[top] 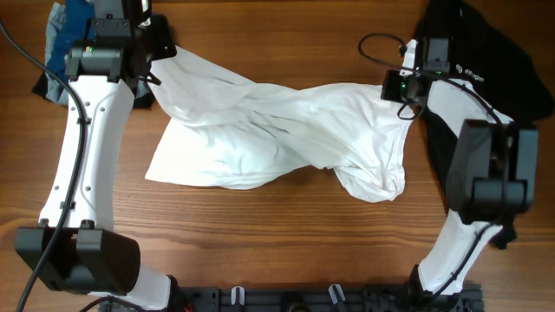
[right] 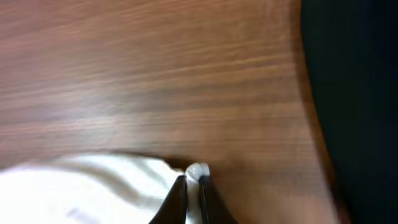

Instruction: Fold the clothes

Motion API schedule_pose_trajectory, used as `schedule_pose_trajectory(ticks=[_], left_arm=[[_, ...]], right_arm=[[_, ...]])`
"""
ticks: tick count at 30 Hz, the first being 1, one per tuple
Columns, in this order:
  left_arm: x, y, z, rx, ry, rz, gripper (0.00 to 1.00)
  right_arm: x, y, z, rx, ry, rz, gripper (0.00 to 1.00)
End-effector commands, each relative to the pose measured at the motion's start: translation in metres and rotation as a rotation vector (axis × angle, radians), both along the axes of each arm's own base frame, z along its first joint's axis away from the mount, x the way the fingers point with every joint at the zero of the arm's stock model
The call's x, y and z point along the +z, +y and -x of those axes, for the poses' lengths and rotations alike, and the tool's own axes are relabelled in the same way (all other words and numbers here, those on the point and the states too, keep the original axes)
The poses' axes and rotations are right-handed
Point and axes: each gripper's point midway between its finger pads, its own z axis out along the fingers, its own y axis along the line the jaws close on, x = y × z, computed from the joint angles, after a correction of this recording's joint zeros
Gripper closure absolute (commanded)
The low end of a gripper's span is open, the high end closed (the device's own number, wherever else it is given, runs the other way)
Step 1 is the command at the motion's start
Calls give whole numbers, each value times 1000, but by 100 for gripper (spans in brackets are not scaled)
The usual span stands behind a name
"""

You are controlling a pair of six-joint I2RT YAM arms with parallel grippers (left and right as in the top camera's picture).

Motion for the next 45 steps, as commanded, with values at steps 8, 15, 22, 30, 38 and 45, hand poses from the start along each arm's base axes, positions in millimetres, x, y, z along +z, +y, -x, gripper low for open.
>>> schedule_pose_trajectory(ticks=[8,15,22,30,38,45], left_arm=[[0,3,-1,5,-2,-8,96],[2,3,-3,5,-15,-8,96],[3,3,-3,5,-17,-8,96],[3,3,-3,5,-16,-8,96],[0,3,-1,6,-1,-9,96],[-2,4,1,5,9,-9,96]], right_arm=[[125,146,132,459,96,-147,96],[95,207,223,665,313,-129,48],[133,155,155,432,99,-24,30],[70,101,104,192,179,-27,29],[-5,97,66,93,214,-96,30],[-18,98,59,72,211,-107,35]])
